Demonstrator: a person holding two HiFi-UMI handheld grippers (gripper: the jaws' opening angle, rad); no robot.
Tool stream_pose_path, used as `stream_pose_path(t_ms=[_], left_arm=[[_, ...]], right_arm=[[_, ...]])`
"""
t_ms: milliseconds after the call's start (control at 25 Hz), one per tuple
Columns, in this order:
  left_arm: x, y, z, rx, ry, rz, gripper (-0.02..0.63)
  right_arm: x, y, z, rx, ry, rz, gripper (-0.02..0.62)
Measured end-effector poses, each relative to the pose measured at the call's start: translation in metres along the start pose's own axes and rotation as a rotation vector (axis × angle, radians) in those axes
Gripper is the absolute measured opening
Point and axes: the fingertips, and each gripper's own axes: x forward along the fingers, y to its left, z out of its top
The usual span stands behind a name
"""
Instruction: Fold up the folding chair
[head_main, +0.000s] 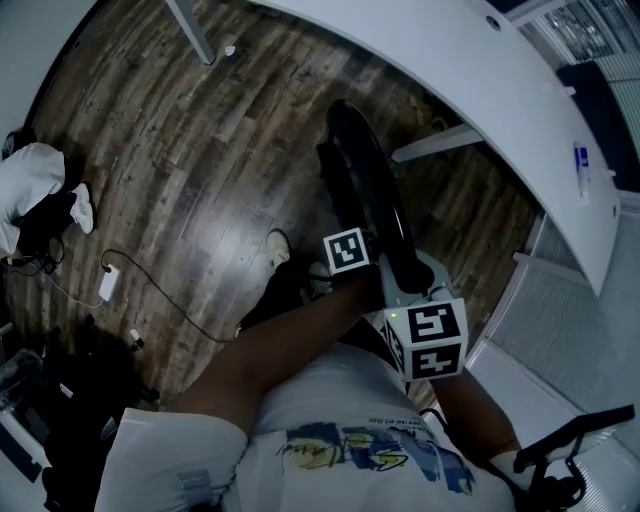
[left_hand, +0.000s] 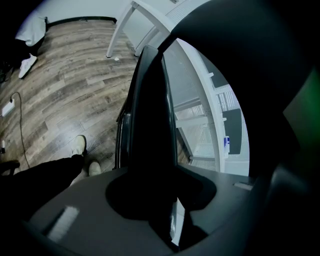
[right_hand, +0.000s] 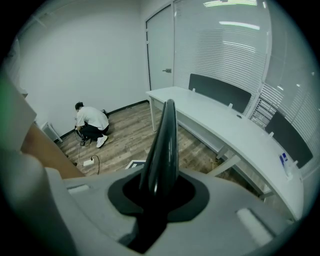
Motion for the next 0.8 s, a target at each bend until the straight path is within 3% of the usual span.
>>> stream_pose_path(t_ms=[320, 800], left_arm=[[-0.032, 0.011, 0.057, -0.048, -0.024, -0.002, 0.126], [-0.073, 0.037, 0.180, -0.124, -0.194, 0.033, 0.126]], right_arm=[[0.019, 0.023, 0.061, -0.060, -0.018, 0.029, 0.066], [0.068, 0.045, 0.154, -0.171, -0.107, 0.153, 0.066]])
